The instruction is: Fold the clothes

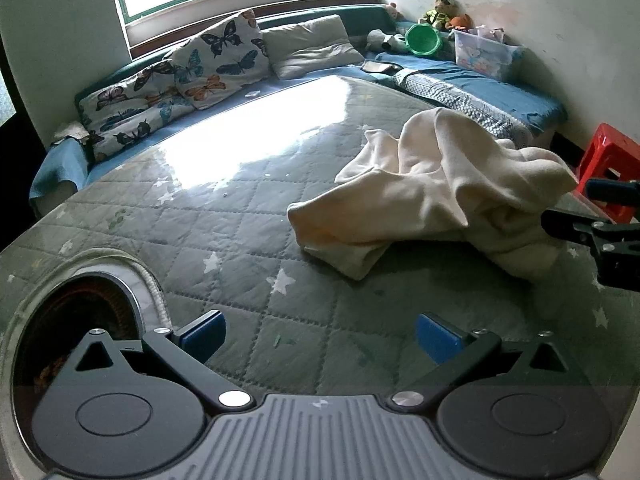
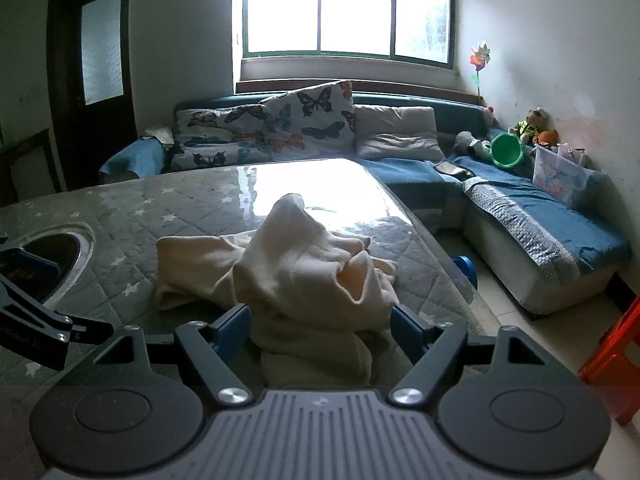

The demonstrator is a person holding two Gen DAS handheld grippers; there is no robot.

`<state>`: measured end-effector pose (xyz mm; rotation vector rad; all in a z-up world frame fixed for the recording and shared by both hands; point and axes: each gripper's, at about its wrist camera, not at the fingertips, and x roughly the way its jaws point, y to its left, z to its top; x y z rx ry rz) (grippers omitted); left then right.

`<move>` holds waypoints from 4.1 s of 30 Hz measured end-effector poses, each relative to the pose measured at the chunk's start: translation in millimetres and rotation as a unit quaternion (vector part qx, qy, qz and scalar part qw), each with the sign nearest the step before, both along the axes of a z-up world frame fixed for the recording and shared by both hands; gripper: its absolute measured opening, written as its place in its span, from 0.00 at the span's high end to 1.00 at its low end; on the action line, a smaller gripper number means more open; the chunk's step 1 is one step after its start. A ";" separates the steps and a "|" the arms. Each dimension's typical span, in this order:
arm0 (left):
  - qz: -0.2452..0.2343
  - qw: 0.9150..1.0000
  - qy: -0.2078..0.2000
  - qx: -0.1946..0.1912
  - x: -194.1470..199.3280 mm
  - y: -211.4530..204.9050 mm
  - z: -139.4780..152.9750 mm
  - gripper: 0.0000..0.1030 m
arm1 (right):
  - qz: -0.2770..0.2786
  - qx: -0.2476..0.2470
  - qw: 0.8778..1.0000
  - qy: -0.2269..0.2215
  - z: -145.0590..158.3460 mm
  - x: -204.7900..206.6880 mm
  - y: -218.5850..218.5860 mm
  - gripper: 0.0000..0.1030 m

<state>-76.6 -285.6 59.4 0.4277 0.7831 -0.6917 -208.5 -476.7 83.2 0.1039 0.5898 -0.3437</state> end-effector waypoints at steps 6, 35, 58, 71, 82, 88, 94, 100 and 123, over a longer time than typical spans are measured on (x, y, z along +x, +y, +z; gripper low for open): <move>-0.005 1.000 -0.003 0.001 -1.3 -10.3 1.9 0.00 | 0.003 -0.003 1.000 0.000 1.8 5.3 -0.5 0.23; -0.004 1.000 0.004 0.019 6.4 -22.7 -5.2 0.00 | 0.016 -0.032 0.999 -0.003 16.4 61.3 -14.3 0.26; 0.074 0.997 0.001 0.004 42.5 43.7 7.4 0.00 | 0.121 0.003 0.993 0.008 3.2 57.4 17.1 0.90; 0.046 0.998 0.006 -0.043 30.6 47.7 28.0 0.00 | 0.293 0.025 0.954 0.066 -20.1 18.8 117.8 0.91; -0.113 0.991 -0.020 -0.065 -14.6 3.7 29.6 0.06 | 0.354 0.034 0.931 0.083 -34.4 5.3 154.5 0.91; -0.152 0.987 -0.007 -0.048 -12.8 -14.8 11.2 0.25 | 0.357 0.035 0.930 0.078 -32.4 -0.6 151.3 0.90; -0.139 0.989 0.025 -0.037 5.2 -20.7 -6.8 0.75 | 0.355 0.040 0.931 0.070 -27.7 -3.1 147.9 0.85; -0.122 0.988 0.041 -0.083 16.3 1.9 2.0 0.92 | 0.346 0.057 0.935 0.053 -6.5 -11.2 134.7 0.81; 0.017 0.988 0.031 -0.150 38.6 154.9 24.7 0.92 | 0.181 -0.007 0.980 0.078 -9.9 47.6 36.4 0.72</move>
